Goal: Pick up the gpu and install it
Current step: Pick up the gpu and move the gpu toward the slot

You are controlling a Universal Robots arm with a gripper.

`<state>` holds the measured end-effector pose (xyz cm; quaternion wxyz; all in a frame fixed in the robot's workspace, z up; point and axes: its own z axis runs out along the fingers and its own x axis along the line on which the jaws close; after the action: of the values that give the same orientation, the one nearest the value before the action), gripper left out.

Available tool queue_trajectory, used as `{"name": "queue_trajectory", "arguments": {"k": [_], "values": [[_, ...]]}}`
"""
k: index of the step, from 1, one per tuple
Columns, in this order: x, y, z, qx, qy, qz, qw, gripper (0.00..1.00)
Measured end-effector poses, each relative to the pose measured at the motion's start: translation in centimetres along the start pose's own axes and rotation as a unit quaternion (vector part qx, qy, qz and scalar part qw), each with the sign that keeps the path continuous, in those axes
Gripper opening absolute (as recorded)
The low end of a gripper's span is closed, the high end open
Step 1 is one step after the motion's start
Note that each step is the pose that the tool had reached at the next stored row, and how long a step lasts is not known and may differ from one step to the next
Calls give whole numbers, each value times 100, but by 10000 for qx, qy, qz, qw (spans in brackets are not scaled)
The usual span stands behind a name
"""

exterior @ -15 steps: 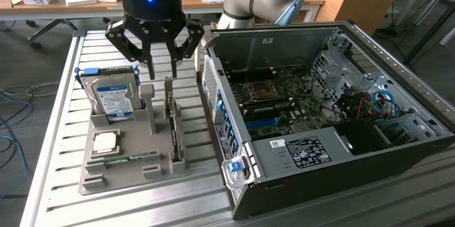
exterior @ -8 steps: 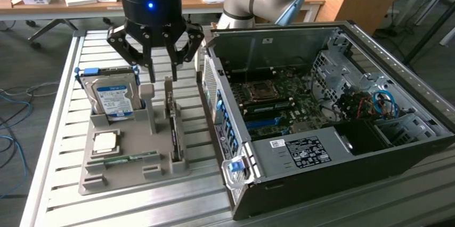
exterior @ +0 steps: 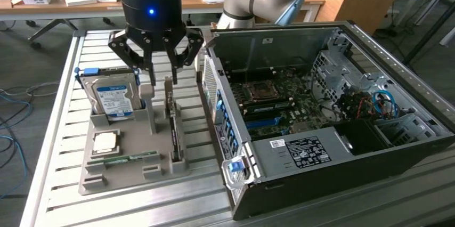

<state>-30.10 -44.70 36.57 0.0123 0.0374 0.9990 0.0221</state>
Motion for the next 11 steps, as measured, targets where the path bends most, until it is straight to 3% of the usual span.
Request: {"name": "queue_trajectory", "arguments": {"k": [11], "values": [[2,-4,81,0,0,0,10000,43]]}}
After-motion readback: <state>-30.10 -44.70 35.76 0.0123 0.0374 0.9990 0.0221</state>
